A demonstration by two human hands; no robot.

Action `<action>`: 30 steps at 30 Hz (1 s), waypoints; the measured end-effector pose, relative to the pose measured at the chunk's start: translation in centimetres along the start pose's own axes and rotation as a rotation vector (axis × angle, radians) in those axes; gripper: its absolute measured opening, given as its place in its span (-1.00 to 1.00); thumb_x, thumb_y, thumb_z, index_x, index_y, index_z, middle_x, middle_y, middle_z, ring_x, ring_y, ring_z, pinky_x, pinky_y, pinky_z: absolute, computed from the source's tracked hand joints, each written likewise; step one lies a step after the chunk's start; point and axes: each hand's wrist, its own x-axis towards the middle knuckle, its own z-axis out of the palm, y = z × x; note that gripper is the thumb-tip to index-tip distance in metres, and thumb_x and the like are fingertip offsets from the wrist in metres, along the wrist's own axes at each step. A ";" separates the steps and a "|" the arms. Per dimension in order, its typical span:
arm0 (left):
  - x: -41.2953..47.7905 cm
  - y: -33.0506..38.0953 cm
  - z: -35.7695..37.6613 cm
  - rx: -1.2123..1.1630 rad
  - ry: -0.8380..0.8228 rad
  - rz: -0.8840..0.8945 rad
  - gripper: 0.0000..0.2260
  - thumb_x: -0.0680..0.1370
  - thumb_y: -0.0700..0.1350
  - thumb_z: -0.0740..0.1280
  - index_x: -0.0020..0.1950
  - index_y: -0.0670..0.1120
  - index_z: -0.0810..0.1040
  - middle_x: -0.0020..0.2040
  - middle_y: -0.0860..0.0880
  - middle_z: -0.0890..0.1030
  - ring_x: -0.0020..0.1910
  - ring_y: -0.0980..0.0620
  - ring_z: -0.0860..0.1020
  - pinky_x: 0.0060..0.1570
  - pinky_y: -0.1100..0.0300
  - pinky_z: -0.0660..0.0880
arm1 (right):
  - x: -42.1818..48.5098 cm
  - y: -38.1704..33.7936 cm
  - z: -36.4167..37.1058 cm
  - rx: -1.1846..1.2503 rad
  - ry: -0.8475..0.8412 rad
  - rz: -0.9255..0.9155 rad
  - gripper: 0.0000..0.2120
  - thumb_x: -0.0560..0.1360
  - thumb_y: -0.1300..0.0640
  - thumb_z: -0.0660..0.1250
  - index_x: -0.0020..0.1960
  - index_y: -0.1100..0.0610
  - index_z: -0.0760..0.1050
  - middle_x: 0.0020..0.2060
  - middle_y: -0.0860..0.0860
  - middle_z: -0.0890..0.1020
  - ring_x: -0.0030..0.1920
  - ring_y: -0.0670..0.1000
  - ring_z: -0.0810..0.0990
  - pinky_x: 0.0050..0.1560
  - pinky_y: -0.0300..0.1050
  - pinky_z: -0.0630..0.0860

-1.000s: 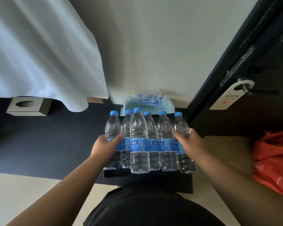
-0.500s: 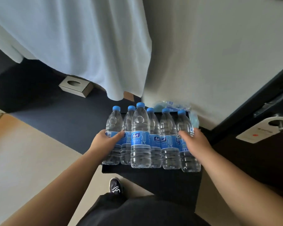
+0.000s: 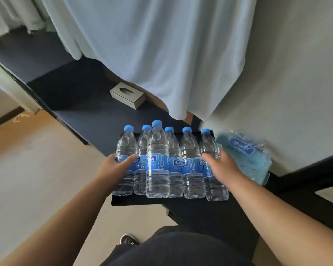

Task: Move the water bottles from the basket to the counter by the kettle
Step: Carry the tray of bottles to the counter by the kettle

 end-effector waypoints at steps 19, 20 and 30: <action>3.5 -10.0 -29.5 -0.189 0.305 -0.066 -0.75 0.52 0.07 0.51 0.05 -0.07 0.64 -0.19 -0.04 0.76 -0.24 -0.03 0.75 -0.27 0.06 0.67 | 2.2 -19.6 29.0 -0.075 -0.298 -0.138 -0.72 0.46 -0.22 0.36 0.07 -0.10 0.47 -0.01 -0.05 0.65 -0.03 -0.02 0.63 -0.18 -0.06 0.49; 3.3 -10.5 -30.6 -0.198 0.322 -0.071 -0.75 0.52 0.07 0.51 0.05 -0.07 0.64 -0.18 -0.04 0.76 -0.23 -0.03 0.75 -0.26 0.05 0.66 | 2.2 -20.3 30.3 -0.086 -0.311 -0.146 -0.68 0.45 -0.23 0.36 0.10 -0.10 0.47 -0.01 -0.05 0.64 -0.03 -0.02 0.63 -0.16 -0.04 0.49; 2.6 -15.3 -37.8 -0.313 0.450 -0.169 -0.73 0.52 0.07 0.52 0.06 -0.09 0.62 -0.18 -0.06 0.76 -0.25 -0.03 0.75 -0.24 0.03 0.67 | 2.8 -26.1 41.0 -0.240 -0.427 -0.232 -0.62 0.41 -0.27 0.33 0.10 -0.07 0.47 -0.06 -0.06 0.64 -0.09 -0.04 0.61 -0.24 -0.09 0.44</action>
